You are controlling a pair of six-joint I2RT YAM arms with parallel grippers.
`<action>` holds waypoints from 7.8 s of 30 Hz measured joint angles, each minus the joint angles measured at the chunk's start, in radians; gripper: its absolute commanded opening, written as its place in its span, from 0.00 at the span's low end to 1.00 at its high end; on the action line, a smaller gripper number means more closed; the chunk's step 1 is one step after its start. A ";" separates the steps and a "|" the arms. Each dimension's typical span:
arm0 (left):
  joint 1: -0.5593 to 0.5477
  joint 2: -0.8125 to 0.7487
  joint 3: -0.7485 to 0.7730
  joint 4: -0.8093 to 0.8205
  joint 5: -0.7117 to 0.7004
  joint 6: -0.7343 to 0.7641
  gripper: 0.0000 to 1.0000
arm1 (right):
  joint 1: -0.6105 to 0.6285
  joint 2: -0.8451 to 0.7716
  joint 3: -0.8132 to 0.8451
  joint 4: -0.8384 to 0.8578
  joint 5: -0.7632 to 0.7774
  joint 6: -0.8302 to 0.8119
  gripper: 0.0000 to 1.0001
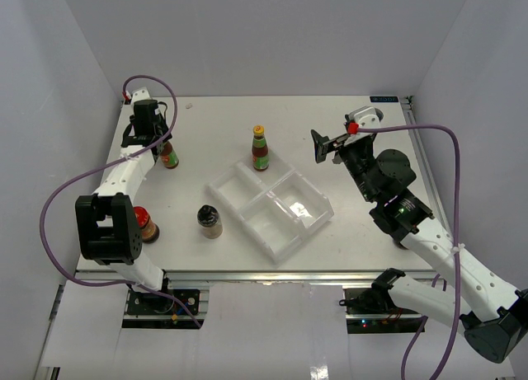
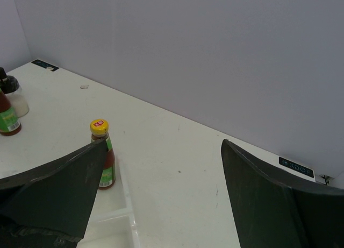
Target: Organize the condiment bottles
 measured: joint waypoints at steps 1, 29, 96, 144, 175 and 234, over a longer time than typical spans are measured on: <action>0.000 0.000 0.002 -0.005 0.000 0.000 0.00 | 0.000 -0.001 0.000 0.000 0.000 0.000 0.92; -0.092 -0.248 -0.050 -0.293 0.147 0.048 0.00 | 0.000 -0.030 -0.003 0.007 0.000 0.030 0.92; -0.622 0.026 0.157 -0.134 0.325 0.165 0.00 | 0.000 -0.129 -0.003 -0.044 0.048 0.026 0.92; -0.642 -0.019 0.075 -0.026 0.202 0.127 0.98 | 0.000 -0.137 -0.019 -0.035 0.068 0.019 0.92; 0.091 0.273 0.482 -0.346 0.047 -0.083 0.98 | 0.000 -0.167 -0.019 -0.036 0.050 0.023 0.92; 0.021 0.319 0.217 -0.301 0.115 -0.057 0.00 | 0.000 -0.162 -0.052 -0.007 0.071 -0.004 0.91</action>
